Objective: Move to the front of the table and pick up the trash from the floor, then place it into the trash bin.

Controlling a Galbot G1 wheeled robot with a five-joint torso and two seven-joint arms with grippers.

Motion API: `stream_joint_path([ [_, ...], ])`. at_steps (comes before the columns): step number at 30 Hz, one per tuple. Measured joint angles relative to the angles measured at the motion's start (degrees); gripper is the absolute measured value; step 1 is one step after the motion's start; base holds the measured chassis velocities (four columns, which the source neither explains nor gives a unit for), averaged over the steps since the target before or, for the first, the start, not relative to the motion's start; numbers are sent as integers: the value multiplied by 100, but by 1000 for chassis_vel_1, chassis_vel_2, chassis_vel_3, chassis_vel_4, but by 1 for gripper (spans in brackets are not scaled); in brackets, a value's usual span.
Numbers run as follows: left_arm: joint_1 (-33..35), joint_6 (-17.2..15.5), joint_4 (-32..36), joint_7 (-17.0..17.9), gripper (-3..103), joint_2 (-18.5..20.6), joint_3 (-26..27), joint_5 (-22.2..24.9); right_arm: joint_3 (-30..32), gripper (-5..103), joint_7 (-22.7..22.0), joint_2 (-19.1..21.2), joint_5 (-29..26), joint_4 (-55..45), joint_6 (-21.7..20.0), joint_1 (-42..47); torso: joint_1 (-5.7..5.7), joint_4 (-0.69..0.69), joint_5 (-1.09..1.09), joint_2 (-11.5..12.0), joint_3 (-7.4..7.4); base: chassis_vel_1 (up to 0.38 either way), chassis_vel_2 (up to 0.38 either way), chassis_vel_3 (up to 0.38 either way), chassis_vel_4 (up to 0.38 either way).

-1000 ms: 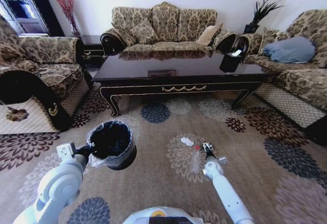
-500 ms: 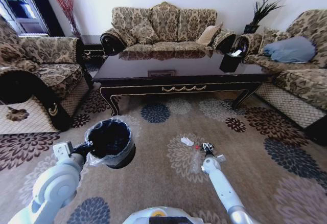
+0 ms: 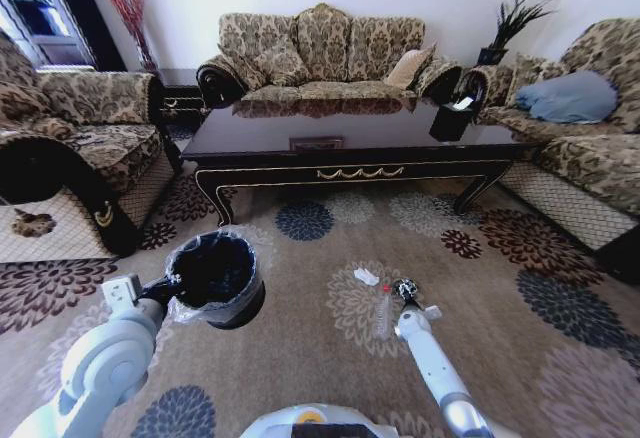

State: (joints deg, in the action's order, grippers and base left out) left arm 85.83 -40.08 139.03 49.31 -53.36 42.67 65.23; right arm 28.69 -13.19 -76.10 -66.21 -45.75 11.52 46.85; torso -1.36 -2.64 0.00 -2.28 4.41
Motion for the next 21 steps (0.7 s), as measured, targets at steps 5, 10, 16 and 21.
stream_joint_path([
  [5,-12,0,-36,0,3,6,-5,0,-8,65,8,-33,59,86,9,-82,0,0,0,0,0,0,0,0,0],
  [10,-14,0,-44,0,3,-8,-23,0,-13,48,9,-56,142,155,13,-122,0,0,0,0,0,0,0,0,0],
  [16,-29,1,-52,1,3,-18,-43,-1,-9,27,9,-66,258,187,30,-113,0,0,0,0,0,0,0,0,0],
  [21,-44,1,-60,2,3,-24,-78,-4,-8,9,6,-35,263,62,43,-23,0,0,0,0,0,0,0,0,0],
])
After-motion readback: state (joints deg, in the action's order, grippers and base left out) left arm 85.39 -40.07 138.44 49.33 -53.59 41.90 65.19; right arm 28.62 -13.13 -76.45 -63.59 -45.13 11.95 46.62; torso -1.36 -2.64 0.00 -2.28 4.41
